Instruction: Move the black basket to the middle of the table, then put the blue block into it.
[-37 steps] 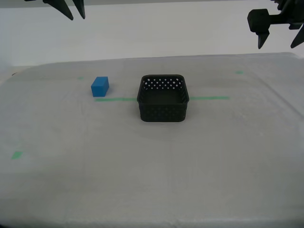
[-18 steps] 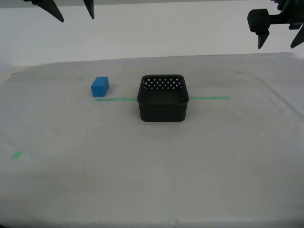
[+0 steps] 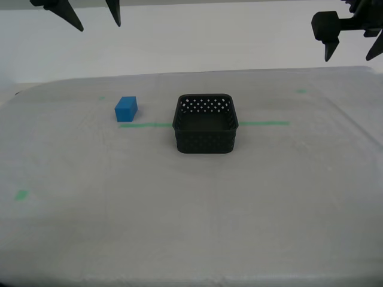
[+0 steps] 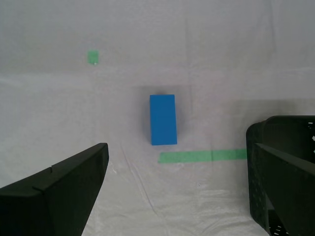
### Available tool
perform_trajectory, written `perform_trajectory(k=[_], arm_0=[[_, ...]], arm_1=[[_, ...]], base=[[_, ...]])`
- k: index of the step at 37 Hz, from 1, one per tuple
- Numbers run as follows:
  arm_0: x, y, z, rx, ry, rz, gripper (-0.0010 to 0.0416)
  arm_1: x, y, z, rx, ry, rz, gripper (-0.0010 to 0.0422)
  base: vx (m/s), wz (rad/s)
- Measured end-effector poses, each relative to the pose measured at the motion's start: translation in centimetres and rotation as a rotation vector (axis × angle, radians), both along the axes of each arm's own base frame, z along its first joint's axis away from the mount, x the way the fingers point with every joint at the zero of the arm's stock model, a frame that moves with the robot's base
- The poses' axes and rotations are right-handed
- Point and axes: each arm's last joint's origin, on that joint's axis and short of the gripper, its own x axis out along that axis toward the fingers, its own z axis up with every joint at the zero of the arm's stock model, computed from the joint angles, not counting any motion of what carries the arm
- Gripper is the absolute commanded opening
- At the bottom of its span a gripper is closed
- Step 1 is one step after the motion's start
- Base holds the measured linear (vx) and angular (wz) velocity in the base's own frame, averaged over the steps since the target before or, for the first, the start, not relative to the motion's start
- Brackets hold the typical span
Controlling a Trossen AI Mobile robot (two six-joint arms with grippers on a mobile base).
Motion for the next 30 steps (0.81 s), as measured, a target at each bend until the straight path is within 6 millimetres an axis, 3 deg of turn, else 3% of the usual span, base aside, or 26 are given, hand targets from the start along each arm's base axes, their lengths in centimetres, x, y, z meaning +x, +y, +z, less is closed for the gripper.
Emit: perform_trajectory(k=[23, 30], arm_0=[[0.1, 0.0, 0.1, 0.002, -0.015, 0.000, 0.0399], [0.2, 0.0, 0.1, 0.002, -0.020, -0.001, 0.0399]], arm_1=[[3.7, -1.1, -6.7, 0.015, 0.102, 0.000, 0.0401], [4.0, -1.1, -7.2, 0.010, 0.079, 0.001, 0.0401]], base=[[0.000, 0.000], [0.000, 0.000]])
